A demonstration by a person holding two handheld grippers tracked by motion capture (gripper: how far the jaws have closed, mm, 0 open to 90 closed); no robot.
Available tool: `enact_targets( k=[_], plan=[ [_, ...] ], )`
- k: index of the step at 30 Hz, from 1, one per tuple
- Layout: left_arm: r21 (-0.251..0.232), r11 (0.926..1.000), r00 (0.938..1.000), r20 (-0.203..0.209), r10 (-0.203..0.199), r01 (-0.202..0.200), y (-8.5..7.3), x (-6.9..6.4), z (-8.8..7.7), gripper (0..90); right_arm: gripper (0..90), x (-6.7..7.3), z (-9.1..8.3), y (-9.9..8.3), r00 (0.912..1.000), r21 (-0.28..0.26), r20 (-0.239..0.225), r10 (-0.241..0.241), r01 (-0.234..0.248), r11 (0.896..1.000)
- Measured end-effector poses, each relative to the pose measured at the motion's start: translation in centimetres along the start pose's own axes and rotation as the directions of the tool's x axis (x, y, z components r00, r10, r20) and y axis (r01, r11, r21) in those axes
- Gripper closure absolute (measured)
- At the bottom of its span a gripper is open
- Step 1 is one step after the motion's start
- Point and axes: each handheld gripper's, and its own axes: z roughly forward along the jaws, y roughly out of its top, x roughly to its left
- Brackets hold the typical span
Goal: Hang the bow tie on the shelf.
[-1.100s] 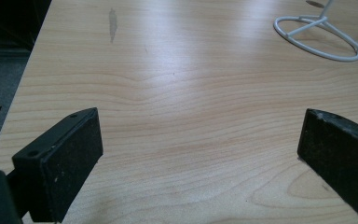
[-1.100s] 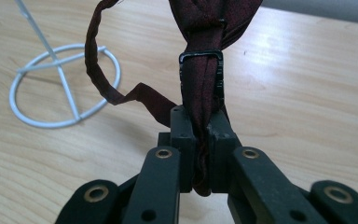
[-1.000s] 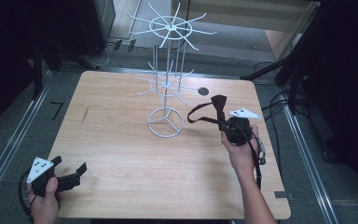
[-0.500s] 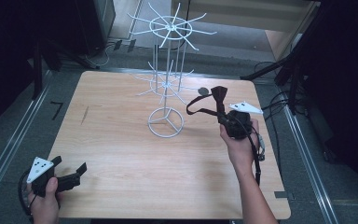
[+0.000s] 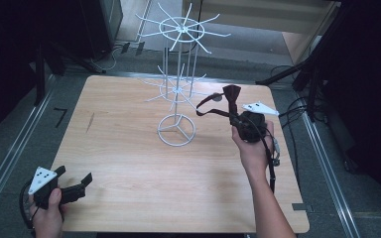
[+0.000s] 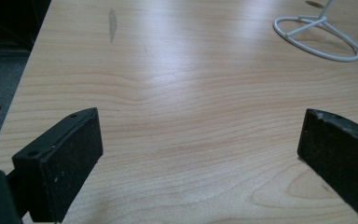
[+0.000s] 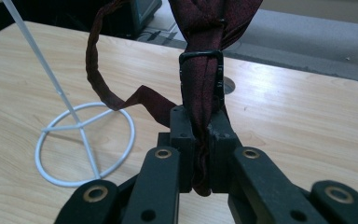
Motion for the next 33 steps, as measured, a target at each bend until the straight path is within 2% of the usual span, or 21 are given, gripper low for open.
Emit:
enact_targets(
  k=[19, 33],
  plan=[
    [0.0, 1.0, 1.0, 0.002, -0.001, 0.001, 0.0, 0.0, 0.0, 0.4, 85.0, 1.6, 0.2, 1.4, 0.9996, -0.022, -0.016, -0.022, 0.021, 1.0],
    [0.0, 1.0, 1.0, 0.002, -0.001, 0.001, 0.0, 0.0, 0.0, 0.4, 84.7, 3.9, 0.0, 1.6, 0.9982, -0.056, -0.039, -0.046, 0.044, 0.997]
  ],
)
